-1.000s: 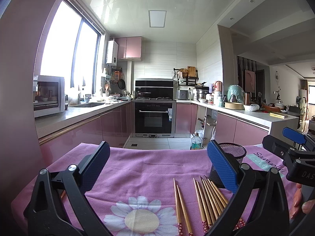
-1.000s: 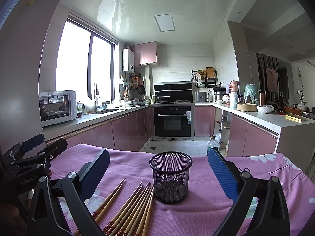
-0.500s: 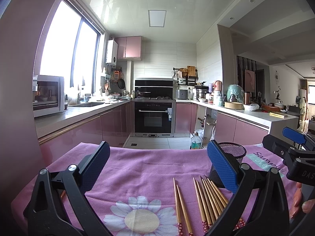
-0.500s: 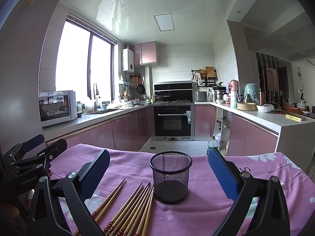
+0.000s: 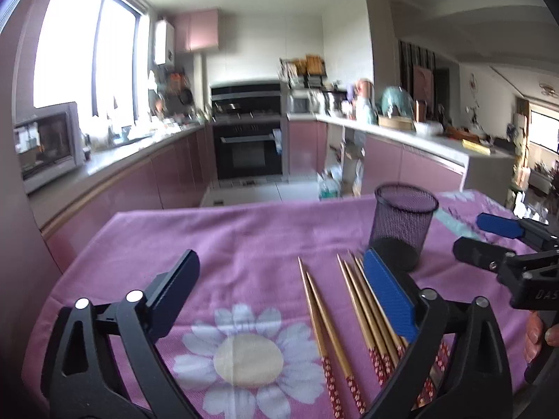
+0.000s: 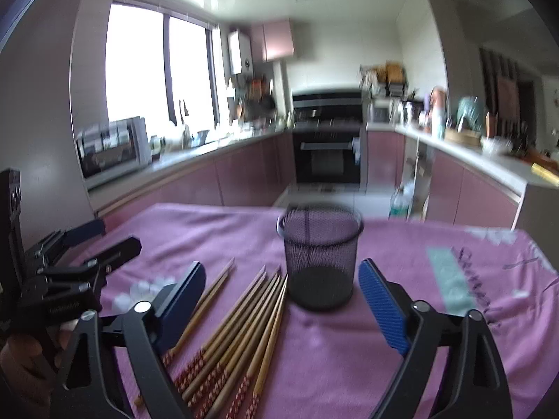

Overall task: Organize utensils
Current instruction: 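Close the left tool on one bamboo chopstick while the right tool grasps another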

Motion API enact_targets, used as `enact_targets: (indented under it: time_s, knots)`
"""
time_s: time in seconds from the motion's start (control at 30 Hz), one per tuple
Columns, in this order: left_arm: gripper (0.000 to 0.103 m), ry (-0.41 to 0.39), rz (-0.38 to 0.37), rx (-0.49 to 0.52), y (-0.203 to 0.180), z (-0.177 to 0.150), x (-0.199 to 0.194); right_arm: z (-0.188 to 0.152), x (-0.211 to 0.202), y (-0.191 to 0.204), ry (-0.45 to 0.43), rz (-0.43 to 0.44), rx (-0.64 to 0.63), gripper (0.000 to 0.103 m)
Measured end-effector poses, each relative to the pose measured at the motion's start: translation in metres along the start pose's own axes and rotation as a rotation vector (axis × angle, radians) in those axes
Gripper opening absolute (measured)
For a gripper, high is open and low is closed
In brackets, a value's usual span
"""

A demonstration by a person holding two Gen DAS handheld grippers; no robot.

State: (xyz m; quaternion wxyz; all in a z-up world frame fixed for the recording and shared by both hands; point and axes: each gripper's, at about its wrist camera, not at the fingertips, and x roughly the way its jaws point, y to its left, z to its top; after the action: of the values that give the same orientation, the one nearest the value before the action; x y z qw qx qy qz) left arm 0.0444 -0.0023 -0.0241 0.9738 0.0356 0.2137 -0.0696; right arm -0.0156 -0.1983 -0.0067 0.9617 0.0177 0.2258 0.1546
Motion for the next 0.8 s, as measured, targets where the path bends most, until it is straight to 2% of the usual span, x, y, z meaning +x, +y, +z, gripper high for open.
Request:
enact_targets:
  time_s: [0.03, 0.1, 0.2, 0.3, 0.6, 0.67, 0.8]
  knots:
    - [0.085, 0.023, -0.006, 0.003, 0.001, -0.002, 0.005, -0.004, 0.011, -0.002, 0.06, 0.012, 0.002, 0.079]
    - [0.083, 0.074, -0.025, 0.018, 0.002, -0.006, 0.016, -0.013, 0.029, -0.003, 0.164, 0.025, -0.005, 0.061]
    - [0.078, 0.155, -0.043, 0.043, 0.002, -0.014, 0.035, -0.022, 0.047, -0.004, 0.264, 0.043, 0.001, 0.052]
    - [0.072, 0.235, -0.063, 0.067, 0.0, -0.024, 0.055, -0.029, 0.057, 0.0, 0.316, 0.054, -0.009, 0.046]
    - [0.058, 0.378, -0.097, 0.105, -0.006, -0.04, 0.083, -0.038, 0.07, 0.0, 0.419, 0.044, -0.02, 0.029]
    - [0.053, 0.4, -0.104, 0.105, -0.006, -0.042, 0.089, -0.039, 0.073, -0.004, 0.427, 0.051, -0.013, 0.029]
    - [0.051, 0.425, -0.118, 0.109, -0.009, -0.043, 0.099, -0.039, 0.079, -0.003, 0.448, 0.047, -0.023, 0.028]
